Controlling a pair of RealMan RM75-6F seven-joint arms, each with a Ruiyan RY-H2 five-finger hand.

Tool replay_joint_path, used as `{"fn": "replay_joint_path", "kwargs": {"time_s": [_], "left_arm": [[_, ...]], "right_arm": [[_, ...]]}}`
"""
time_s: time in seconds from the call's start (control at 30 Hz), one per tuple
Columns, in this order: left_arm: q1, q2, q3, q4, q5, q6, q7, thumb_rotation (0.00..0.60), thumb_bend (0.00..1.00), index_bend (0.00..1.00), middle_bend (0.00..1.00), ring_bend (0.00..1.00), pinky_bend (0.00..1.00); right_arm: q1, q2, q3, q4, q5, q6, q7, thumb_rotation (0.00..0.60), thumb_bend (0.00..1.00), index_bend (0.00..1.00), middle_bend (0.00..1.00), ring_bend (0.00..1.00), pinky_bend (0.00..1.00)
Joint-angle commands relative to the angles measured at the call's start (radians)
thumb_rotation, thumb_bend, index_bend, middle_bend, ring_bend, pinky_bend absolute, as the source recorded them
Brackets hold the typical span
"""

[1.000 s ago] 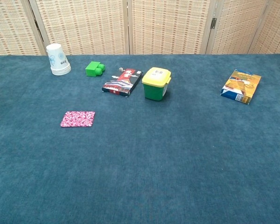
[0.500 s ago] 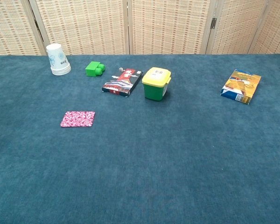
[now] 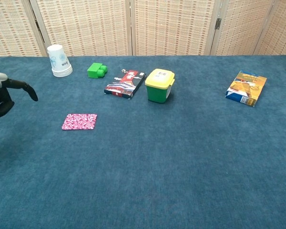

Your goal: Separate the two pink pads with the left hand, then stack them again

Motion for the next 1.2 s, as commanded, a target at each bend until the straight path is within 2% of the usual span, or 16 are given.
{"fn": "replay_joint_path", "kwargs": {"time_s": [0.03,0.33,0.47,0.73,1.2], "left_arm": [[-0.055,-0.027,-0.011,0.011,-0.064,-0.071,0.010,0.600,0.76,0.25,0.91,0.89,1.00],[-0.134,-0.090,-0.015,0.048,-0.174,-0.149,0.078,0.600,0.76,0.21,0.93,0.92,1.00],[-0.175,-0.114,-0.001,0.063,-0.229,-0.186,0.137,0.600,0.76,0.20,0.93,0.92,1.00],[-0.221,-0.151,0.024,0.086,-0.333,-0.208,0.201,0.600,0.76,0.19,0.93,0.92,1.00],[-0.283,-0.204,0.040,0.149,-0.457,-0.218,0.235,0.600,0.76,0.19,0.93,0.92,1.00]], "right_arm": [[0.004,0.001,0.000,-0.003,0.001,-0.008,-0.002,0.600,0.27,0.10,0.18,0.10,0.16],[0.010,0.010,0.002,-0.012,0.015,-0.029,-0.007,0.600,0.27,0.10,0.18,0.10,0.16],[0.014,0.011,0.004,-0.014,0.023,-0.040,-0.007,0.600,0.27,0.10,0.18,0.10,0.16],[0.018,0.008,0.006,-0.003,0.036,-0.054,0.005,0.600,0.27,0.10,0.18,0.10,0.16],[0.019,0.005,0.007,0.007,0.041,-0.060,0.016,0.600,0.27,0.10,0.18,0.10,0.16]]}}
